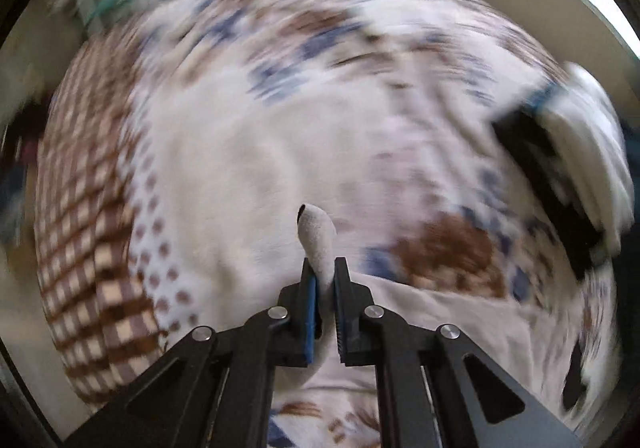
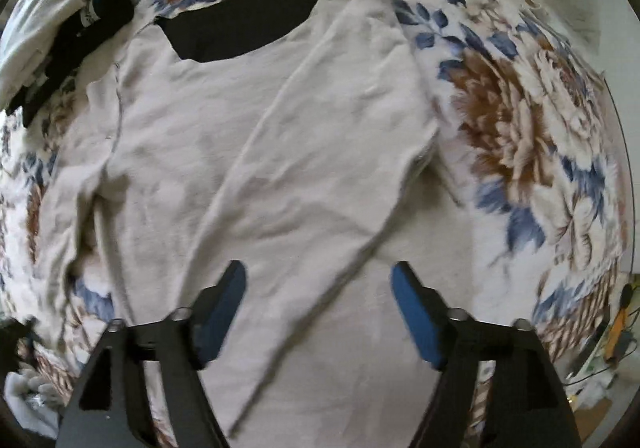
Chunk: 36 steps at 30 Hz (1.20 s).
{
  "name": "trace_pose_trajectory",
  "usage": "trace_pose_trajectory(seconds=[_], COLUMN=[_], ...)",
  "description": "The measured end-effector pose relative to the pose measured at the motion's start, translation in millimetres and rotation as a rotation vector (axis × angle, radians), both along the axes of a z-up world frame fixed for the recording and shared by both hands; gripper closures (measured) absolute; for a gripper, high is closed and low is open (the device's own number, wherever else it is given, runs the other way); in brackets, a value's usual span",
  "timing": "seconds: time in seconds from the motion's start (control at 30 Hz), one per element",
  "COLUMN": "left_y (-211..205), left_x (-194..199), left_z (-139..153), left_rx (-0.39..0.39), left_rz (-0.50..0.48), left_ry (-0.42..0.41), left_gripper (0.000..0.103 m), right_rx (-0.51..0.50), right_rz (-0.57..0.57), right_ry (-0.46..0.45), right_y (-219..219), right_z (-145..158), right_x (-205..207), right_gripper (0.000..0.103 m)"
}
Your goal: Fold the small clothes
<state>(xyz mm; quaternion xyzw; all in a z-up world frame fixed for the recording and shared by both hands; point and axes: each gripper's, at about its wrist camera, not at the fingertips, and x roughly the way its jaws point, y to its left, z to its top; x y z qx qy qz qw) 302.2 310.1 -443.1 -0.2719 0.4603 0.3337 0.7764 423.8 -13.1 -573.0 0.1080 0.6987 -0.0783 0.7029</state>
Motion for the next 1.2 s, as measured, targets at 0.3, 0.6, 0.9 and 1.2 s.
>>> trace_pose_trajectory(seconds=[0.3, 0.6, 0.9, 1.2], left_y=[-153.8, -361.1, -443.0, -423.1], left_x=[50.6, -2.7, -83.4, -98.5], left_z=[96.2, 74.6, 32.7, -4.2], left_rx=[0.111, -0.041, -0.13, -0.166], left_rz=[-0.551, -1.175, -1.484, -1.425], left_ry=[-0.168, -0.098, 0.068, 0.27], left_gripper=[0.098, 0.098, 0.098, 0.036], right_rx=[0.031, 0.054, 0.037, 0.075], right_rz=[-0.015, -0.149, -0.244, -0.224], right_ry=[-0.022, 0.024, 0.1, 0.142], right_y=[-41.4, -133.5, -230.9, -259.0], right_z=[6.6, 14.2, 12.2, 6.4], right_x=[-23.7, -89.2, -160.5, -201.7], right_gripper=[0.016, 0.016, 0.016, 0.016])
